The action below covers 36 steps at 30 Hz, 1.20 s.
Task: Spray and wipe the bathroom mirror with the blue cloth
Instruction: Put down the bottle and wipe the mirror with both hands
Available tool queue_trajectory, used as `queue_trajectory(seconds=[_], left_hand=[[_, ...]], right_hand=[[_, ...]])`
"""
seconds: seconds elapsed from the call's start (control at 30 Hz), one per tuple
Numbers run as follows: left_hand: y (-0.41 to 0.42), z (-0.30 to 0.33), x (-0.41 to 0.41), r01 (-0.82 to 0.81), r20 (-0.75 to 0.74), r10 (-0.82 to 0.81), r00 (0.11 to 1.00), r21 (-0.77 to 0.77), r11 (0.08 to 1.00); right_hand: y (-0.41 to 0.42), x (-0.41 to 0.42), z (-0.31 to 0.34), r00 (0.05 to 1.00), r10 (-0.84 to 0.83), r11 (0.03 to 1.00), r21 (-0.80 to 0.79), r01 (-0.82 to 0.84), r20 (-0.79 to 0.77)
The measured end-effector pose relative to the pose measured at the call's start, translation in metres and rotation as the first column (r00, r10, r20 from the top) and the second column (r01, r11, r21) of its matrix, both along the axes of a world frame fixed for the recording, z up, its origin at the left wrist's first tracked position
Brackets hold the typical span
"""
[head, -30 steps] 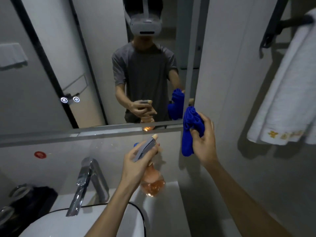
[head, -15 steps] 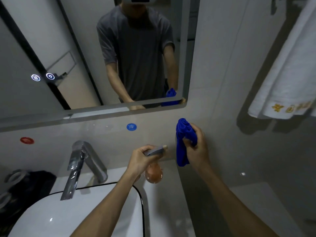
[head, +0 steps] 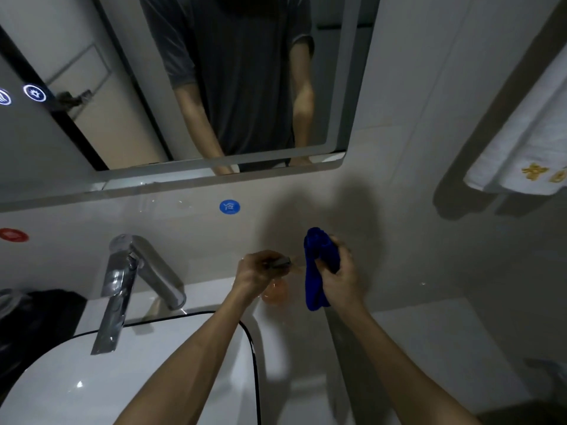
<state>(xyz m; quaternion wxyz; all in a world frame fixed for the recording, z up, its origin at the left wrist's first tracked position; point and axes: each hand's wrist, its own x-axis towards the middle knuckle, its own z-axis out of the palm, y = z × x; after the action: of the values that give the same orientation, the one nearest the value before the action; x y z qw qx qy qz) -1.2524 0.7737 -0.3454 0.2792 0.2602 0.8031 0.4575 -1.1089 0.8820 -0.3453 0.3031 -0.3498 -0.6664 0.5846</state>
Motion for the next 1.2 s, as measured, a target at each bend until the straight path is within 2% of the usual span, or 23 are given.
queue_trajectory(seconds=[0.17, 0.77, 1.0, 1.07, 1.2], left_hand=[[-0.003, -0.011, -0.002, 0.004, 0.03, -0.005, 1.0, 0.033, 0.999], [0.002, -0.038, 0.0, 0.031, -0.054, -0.033, 0.998, -0.026, 0.999], [0.004, -0.029, -0.003, 0.106, -0.095, -0.119, 0.988, -0.131, 0.986], [0.002, -0.016, 0.002, 0.076, -0.064, -0.079, 0.995, -0.056, 0.996], [-0.011, 0.024, 0.021, -0.045, 0.043, 0.037, 0.998, 0.191, 0.981]], right_hand=[[-0.002, 0.002, -0.018, 0.999, -0.018, 0.999, -0.049, 0.021, 0.051], [-0.002, 0.015, -0.011, 0.999, -0.036, 0.998, -0.05, 0.036, 0.001], [-0.007, 0.009, -0.006, 0.999, -0.034, 0.999, -0.039, 0.035, 0.006], [-0.008, 0.006, 0.0, 1.0, -0.025, 0.998, -0.051, 0.025, -0.011], [-0.012, -0.001, 0.021, 0.998, -0.044, 0.999, -0.025, 0.043, -0.036]])
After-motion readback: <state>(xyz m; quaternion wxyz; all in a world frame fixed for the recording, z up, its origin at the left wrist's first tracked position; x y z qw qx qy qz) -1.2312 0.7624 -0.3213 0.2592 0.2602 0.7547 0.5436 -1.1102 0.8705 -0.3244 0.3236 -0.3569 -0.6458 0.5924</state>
